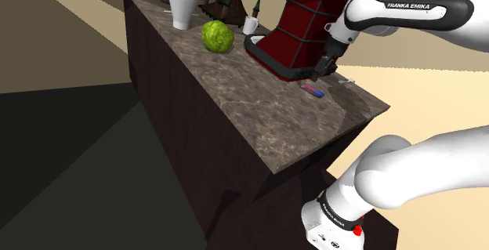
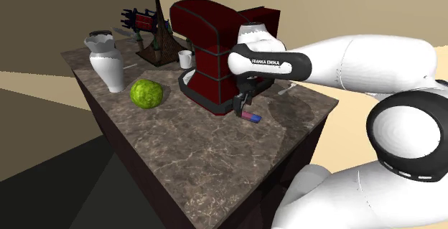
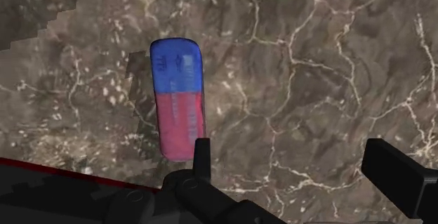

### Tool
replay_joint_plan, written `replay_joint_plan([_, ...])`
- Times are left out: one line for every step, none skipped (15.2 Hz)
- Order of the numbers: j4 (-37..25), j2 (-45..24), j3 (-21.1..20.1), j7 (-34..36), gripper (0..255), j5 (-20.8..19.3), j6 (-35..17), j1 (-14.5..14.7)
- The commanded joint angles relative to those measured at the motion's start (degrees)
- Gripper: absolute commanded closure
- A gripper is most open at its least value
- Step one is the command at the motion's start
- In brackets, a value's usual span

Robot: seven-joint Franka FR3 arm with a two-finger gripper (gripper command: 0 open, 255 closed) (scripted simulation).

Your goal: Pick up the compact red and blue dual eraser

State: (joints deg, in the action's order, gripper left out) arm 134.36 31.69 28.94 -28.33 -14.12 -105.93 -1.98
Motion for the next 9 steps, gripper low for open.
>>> replay_joint_plan([-1.1, -3.3, 3.2, -3.7, 0, 0.0, -1.7, 0.3])
replay_joint_plan([-1.9, -5.1, 4.8, -5.7, 0, 0.2, -2.5, 0.6])
replay_joint_plan([-2.8, -7.0, 6.4, -7.6, 0, 0.5, -3.3, 0.9])
replay_joint_plan([-3.7, -9.1, 8.1, -9.6, 0, 1.0, -4.0, 1.2])
replay_joint_plan([-4.6, -10.8, 9.4, -11.4, 0, 1.6, -4.6, 1.5])
replay_joint_plan([-4.0, -11.1, 9.6, -11.5, 0, 1.6, -5.4, 1.5])
replay_joint_plan([-3.4, -11.3, 9.8, -11.5, 0, 1.6, -6.3, 1.5])
replay_joint_plan([-2.8, -11.6, 10.0, -11.6, 0, 1.7, -7.1, 1.5])
replay_joint_plan([-2.3, -11.9, 10.2, -11.7, 0, 1.7, -7.9, 1.5])
